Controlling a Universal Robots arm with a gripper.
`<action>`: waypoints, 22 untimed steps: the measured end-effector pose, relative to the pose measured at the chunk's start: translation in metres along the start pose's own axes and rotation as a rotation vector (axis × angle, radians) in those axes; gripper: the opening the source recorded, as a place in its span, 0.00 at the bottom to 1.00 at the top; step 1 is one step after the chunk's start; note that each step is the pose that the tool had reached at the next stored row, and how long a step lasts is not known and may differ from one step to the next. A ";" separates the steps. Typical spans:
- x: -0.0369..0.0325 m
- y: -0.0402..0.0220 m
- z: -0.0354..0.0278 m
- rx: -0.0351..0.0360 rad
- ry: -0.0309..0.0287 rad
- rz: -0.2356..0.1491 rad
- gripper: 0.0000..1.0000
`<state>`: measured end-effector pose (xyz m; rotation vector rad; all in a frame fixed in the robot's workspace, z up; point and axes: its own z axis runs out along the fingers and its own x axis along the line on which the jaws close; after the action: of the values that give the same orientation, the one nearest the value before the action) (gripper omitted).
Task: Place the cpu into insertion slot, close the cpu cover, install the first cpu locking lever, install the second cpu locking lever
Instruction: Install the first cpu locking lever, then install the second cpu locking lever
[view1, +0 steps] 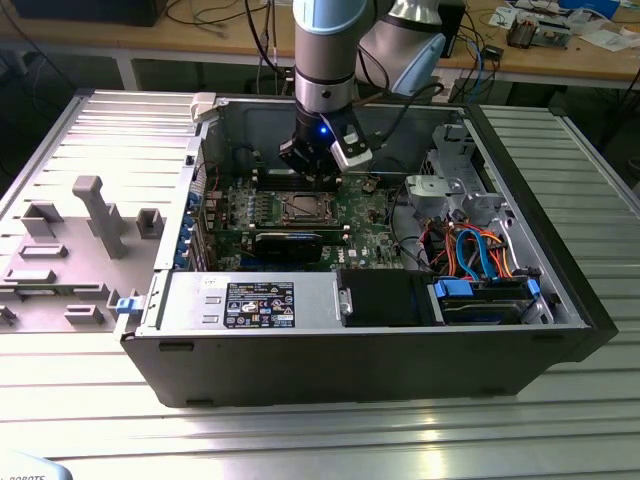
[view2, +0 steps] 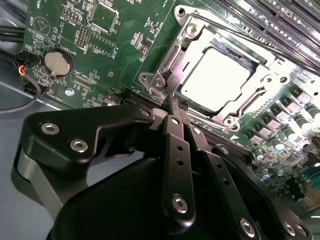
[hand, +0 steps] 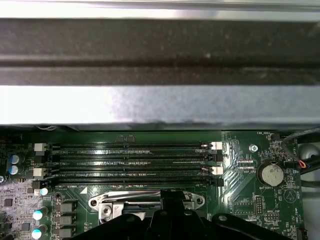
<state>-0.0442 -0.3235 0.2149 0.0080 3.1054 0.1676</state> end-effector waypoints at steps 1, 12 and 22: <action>0.0000 -0.0001 0.0000 0.0000 0.0000 0.000 0.11; 0.0000 -0.0058 -0.0006 -0.0001 -0.0001 0.000 0.11; 0.0000 -0.0059 -0.0007 0.0001 0.0000 0.000 0.11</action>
<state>-0.0442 -0.3294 0.2149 0.0080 3.1054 0.1675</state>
